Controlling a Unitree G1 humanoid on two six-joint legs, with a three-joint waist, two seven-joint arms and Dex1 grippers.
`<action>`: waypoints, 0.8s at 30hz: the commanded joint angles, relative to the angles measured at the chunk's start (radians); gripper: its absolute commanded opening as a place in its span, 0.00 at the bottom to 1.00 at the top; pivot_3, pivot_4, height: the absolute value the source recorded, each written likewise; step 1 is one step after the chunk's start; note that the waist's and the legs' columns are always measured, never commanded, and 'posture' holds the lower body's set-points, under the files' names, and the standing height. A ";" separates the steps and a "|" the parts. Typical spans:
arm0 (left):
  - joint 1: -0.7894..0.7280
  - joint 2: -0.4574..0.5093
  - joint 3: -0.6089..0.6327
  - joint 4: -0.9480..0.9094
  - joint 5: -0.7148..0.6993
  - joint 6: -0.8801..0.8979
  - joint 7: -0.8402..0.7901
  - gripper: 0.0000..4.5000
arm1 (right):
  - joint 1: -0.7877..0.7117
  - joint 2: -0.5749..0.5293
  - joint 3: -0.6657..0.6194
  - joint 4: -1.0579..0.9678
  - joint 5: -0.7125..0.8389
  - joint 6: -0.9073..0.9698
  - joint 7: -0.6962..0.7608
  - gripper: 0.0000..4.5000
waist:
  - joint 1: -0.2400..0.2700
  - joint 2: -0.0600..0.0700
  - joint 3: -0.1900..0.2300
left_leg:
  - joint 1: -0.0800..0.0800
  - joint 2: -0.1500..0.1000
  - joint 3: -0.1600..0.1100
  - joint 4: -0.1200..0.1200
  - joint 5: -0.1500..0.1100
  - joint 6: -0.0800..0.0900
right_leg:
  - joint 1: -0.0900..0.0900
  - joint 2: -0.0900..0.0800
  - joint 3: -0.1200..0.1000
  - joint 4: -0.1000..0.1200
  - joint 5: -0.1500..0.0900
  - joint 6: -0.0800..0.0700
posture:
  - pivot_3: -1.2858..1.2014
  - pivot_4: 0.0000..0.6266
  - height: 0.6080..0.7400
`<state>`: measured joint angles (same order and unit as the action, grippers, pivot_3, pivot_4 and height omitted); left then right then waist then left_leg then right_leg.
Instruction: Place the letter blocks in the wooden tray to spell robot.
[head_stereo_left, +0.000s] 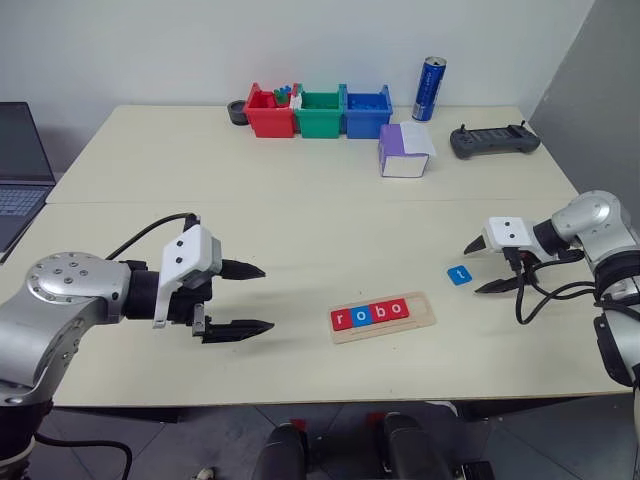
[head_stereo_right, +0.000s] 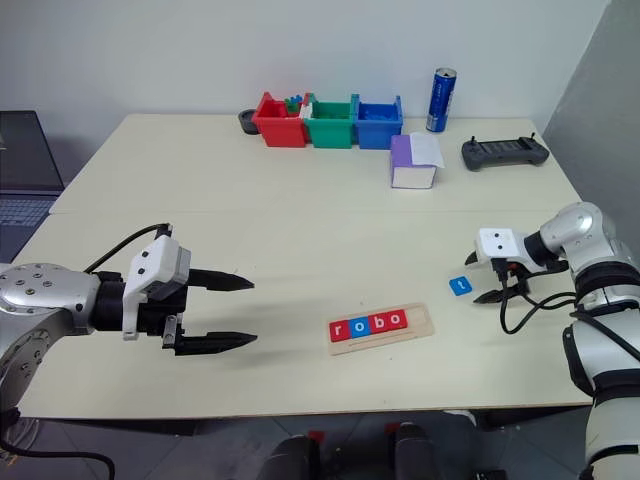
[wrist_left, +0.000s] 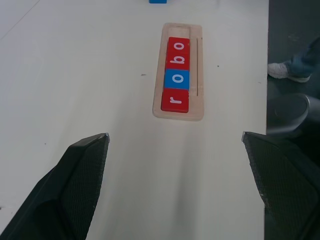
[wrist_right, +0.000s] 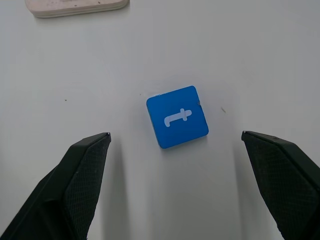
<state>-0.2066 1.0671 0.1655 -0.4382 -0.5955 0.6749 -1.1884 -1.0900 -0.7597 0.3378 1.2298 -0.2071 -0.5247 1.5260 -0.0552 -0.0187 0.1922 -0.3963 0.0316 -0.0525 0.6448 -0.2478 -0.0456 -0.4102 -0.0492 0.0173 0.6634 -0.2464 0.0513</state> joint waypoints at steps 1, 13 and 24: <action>0.007 0.017 0.047 -0.033 -0.021 0.005 0.009 1.00 | -0.029 0.012 -0.002 0.023 -0.024 -0.033 0.037 0.99 | 0.000 0.000 0.000 | 0.000 0.000 0.000 0.000 0.000 0.000 | 0.000 0.000 0.000 0.000 0.000 0.000 | 0.52 0.24 1.00; 0.055 0.040 0.098 -0.072 -0.047 0.030 0.032 1.00 | -0.029 0.051 0.032 0.057 -0.132 -0.044 -0.066 0.86 | -0.001 0.000 0.000 | 0.002 0.000 0.000 0.000 0.000 0.000 | 0.002 0.000 0.000 0.000 0.000 0.000 | 0.52 0.24 1.00; 0.074 0.047 0.119 -0.085 -0.058 0.040 0.043 1.00 | -0.033 0.063 0.024 0.058 -0.140 -0.040 -0.073 0.32 | -0.002 0.000 0.000 | 0.009 0.000 0.000 0.000 0.000 0.000 | 0.006 0.000 0.001 0.002 0.002 -0.001 | 0.52 0.24 1.00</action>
<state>-0.1270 1.0967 0.2533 -0.5042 -0.6444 0.7146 -1.1473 -1.1097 -0.6948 0.3679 1.2685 -0.3334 -0.5617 1.4646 -0.0570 -0.0190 0.1920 -0.3871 0.0316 -0.0521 0.6451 -0.2474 -0.0460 -0.4035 -0.0490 0.0183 0.6653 -0.2441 0.0505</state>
